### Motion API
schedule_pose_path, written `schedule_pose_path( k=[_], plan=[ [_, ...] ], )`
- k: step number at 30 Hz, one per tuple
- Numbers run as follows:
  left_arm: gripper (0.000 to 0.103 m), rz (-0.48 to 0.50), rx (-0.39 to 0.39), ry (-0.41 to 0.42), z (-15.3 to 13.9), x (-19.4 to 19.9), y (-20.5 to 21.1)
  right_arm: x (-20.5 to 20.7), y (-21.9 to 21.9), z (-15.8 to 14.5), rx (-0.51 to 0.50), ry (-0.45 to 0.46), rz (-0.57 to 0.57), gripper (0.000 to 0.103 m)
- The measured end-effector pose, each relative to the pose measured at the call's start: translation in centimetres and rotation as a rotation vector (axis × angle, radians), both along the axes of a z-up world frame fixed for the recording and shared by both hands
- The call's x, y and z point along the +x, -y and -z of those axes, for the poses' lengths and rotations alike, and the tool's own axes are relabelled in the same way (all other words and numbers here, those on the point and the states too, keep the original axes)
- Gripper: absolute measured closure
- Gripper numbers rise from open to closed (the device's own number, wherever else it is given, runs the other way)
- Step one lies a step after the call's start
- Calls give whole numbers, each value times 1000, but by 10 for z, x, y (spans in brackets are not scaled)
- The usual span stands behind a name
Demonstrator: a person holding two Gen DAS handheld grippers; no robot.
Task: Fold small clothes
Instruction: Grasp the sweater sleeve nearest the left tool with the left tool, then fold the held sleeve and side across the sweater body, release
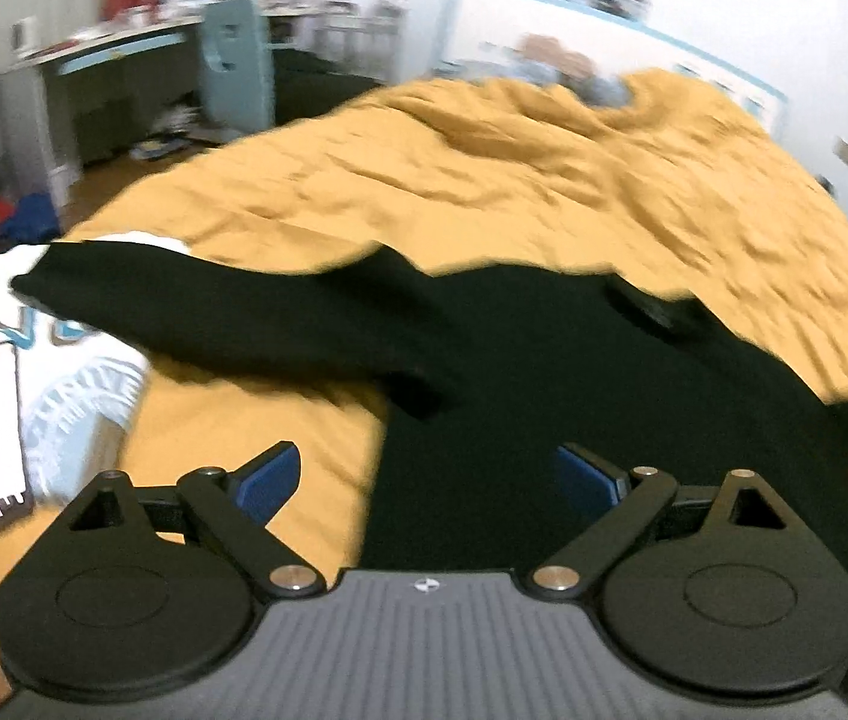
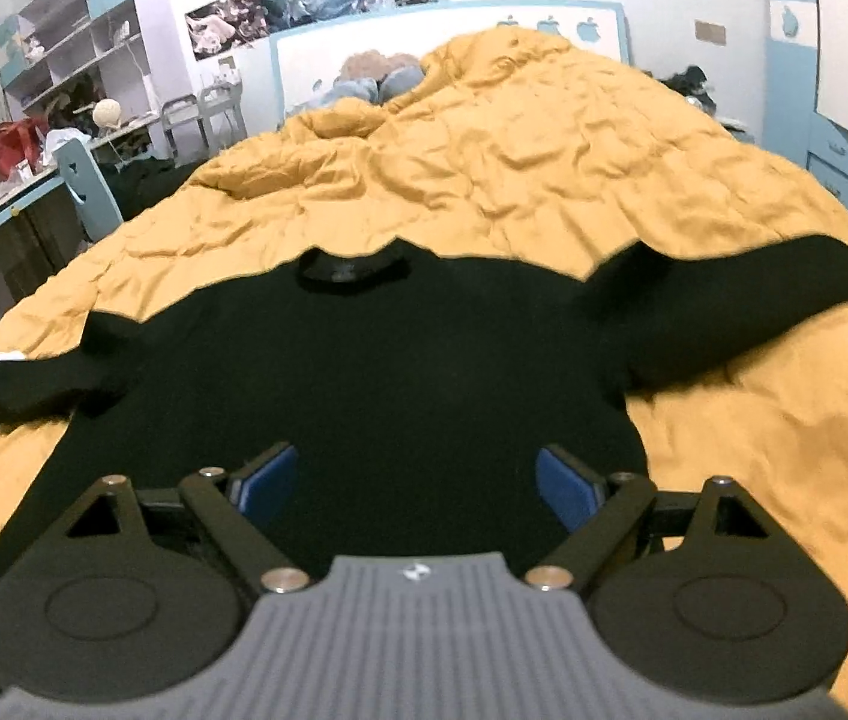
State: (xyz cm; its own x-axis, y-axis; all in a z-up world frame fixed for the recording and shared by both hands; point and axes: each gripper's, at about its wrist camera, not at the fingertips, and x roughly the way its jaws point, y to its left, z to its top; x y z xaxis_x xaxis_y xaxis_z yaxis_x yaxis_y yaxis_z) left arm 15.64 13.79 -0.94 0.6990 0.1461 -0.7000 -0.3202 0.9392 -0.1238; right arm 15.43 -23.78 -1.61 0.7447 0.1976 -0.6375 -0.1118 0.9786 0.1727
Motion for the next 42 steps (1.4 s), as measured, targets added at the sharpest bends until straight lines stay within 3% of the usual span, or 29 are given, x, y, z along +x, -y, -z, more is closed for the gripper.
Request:
schedule_pose_path(
  k=[5,9,14,23,24,26,27,28,29,30,31,37,42],
  plan=[
    [0,-185,2,21,15,37,-67,32,-10,16,49,-5,25,20],
    [0,-369,-103,104,30,51,-128,49,-24,30,37,-22,3,20],
    [0,-567,-186,103,52,61,-186,75,-37,43,-23,-46,27,20],
    [0,-735,-298,176,80,61,-235,99,-72,56,-68,-78,-38,20],
    [5,-741,-299,196,81,60,-239,101,-77,57,-75,-80,-50,20],
    [33,-754,-304,204,83,62,-248,102,-84,57,-93,-84,-67,20],
    [37,-774,-317,206,86,63,-254,103,-87,57,-102,-86,-70,20],
    [54,-786,-333,219,88,63,-257,102,-87,57,-108,-85,-69,20],
    [80,-782,-347,235,89,62,-260,103,-88,57,-111,-86,-67,20],
    [94,-758,-364,248,90,62,-263,102,-89,57,-111,-86,-65,20],
    [99,-743,-378,253,91,63,-265,103,-89,56,-111,-86,-64,20],
    [100,-587,-206,341,54,69,-224,104,-90,55,-126,-83,-63,21],
    [100,-305,-34,380,-2,88,-146,116,-91,56,-154,-97,-45,22]
  ],
)
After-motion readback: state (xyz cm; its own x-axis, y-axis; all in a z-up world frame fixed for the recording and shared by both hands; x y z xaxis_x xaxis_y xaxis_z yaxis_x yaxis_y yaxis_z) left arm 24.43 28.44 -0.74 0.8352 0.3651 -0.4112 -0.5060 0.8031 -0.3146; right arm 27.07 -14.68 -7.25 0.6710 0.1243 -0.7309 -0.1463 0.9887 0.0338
